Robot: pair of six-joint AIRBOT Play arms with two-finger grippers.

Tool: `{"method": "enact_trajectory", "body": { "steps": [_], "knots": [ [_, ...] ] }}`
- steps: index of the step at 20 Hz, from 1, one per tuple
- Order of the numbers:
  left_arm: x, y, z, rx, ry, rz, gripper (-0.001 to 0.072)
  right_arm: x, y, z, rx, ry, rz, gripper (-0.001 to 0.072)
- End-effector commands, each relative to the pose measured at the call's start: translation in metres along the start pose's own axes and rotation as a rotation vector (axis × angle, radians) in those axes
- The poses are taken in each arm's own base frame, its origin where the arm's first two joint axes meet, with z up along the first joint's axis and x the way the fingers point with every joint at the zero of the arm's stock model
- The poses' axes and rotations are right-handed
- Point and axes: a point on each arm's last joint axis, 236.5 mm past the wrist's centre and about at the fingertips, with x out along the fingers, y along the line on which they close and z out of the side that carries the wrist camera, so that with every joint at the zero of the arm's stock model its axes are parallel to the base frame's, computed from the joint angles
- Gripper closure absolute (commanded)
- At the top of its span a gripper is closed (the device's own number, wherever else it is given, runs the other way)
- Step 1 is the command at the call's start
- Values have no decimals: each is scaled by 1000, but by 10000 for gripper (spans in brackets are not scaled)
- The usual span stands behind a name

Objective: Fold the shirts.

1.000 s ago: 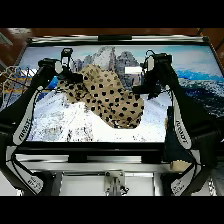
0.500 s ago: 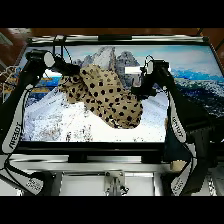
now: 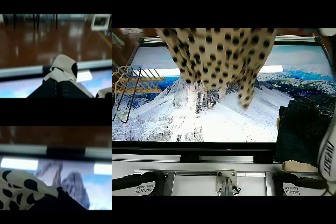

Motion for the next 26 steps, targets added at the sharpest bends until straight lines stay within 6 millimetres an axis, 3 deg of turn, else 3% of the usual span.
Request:
{"method": "enact_trajectory", "body": {
  "steps": [1,3,4,7,9,14,17,19,22,24,26],
  "knots": [
    [-92,-3,124,14,-363,0,664,-123,20,135,-71,-456,4,649],
    [-113,14,123,43,-319,55,664,-152,22,132,-98,-421,-12,650],
    [-112,24,109,43,-251,81,664,-160,22,123,-109,-370,-23,649],
    [-93,51,40,31,4,142,664,-170,17,89,-123,-222,-48,649],
    [-83,46,19,0,54,114,664,-174,20,79,-102,-182,-34,649],
    [-66,8,60,-118,-153,-31,664,-182,54,94,-72,-252,111,648],
    [-46,-1,50,-126,-154,-54,664,-198,84,99,-83,-280,231,649],
    [-24,-6,26,-132,-99,-64,664,-215,108,94,-45,-256,336,649],
    [7,-16,-7,-148,-45,-85,664,-232,146,44,-26,-41,498,649],
    [19,-24,0,-211,-110,-118,664,-236,166,-1,-18,147,568,649],
    [22,-28,16,-310,-191,-155,664,-233,190,-28,-9,242,643,649]
  ]
}}
